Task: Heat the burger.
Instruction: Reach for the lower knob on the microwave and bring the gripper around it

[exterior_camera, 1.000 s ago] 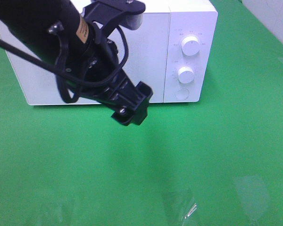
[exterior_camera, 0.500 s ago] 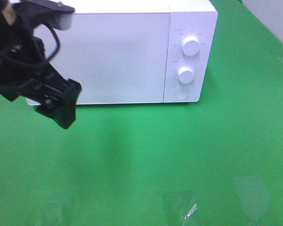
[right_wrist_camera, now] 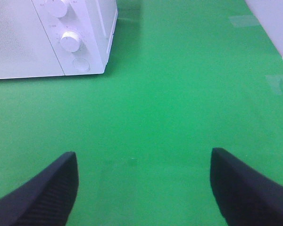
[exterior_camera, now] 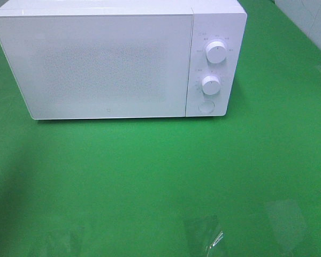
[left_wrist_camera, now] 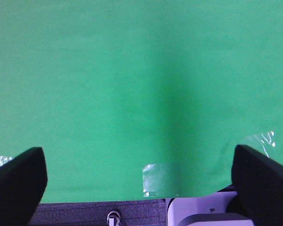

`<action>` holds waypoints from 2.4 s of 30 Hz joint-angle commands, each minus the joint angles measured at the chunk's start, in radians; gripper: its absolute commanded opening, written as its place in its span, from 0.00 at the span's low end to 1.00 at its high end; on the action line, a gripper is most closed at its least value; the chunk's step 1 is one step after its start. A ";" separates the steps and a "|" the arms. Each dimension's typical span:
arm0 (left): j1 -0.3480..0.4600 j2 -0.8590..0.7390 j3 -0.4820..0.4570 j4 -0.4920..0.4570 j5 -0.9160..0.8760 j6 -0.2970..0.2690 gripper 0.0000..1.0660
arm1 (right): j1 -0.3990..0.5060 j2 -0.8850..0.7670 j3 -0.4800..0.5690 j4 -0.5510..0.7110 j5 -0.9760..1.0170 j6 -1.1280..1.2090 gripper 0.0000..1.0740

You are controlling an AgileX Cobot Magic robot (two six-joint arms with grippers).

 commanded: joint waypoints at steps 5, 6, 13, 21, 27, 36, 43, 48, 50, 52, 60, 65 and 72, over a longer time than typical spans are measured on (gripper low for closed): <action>0.050 -0.235 0.137 -0.009 -0.062 0.003 0.92 | -0.004 -0.024 0.002 -0.003 -0.012 -0.005 0.71; 0.050 -0.235 0.137 -0.009 -0.062 0.003 0.92 | -0.004 -0.024 0.002 -0.003 -0.012 -0.005 0.71; 0.050 -0.510 0.311 -0.004 -0.177 0.004 0.92 | -0.004 -0.024 0.002 -0.003 -0.012 -0.005 0.71; 0.050 -0.668 0.480 -0.004 -0.215 0.005 0.92 | -0.004 -0.024 0.002 -0.003 -0.012 -0.005 0.71; 0.050 -0.740 0.511 0.004 -0.217 0.032 0.92 | -0.004 -0.024 0.002 -0.003 -0.012 -0.005 0.71; 0.050 -0.789 0.537 -0.006 -0.171 0.032 0.92 | -0.004 -0.024 0.002 -0.003 -0.012 -0.005 0.71; 0.050 -0.878 0.537 0.002 -0.171 0.032 0.92 | -0.004 -0.024 0.002 -0.003 -0.012 -0.005 0.71; 0.054 -0.960 0.536 0.002 -0.172 0.031 0.92 | -0.004 -0.024 0.002 -0.003 -0.012 -0.005 0.71; 0.065 -0.986 0.536 0.002 -0.172 0.031 0.92 | -0.004 -0.024 0.002 -0.003 -0.012 -0.005 0.71; 0.082 -1.023 0.536 0.003 -0.172 0.031 0.92 | -0.004 -0.024 0.002 -0.003 -0.012 -0.005 0.71; 0.108 -1.109 0.536 0.002 -0.173 0.031 0.92 | -0.004 -0.016 0.002 -0.002 -0.012 -0.005 0.71; 0.108 -1.109 0.536 0.008 -0.173 0.031 0.92 | -0.003 -0.012 0.002 -0.002 -0.012 -0.005 0.71; 0.108 -1.108 0.536 0.009 -0.173 0.031 0.92 | -0.003 -0.012 0.002 -0.003 -0.012 -0.006 0.71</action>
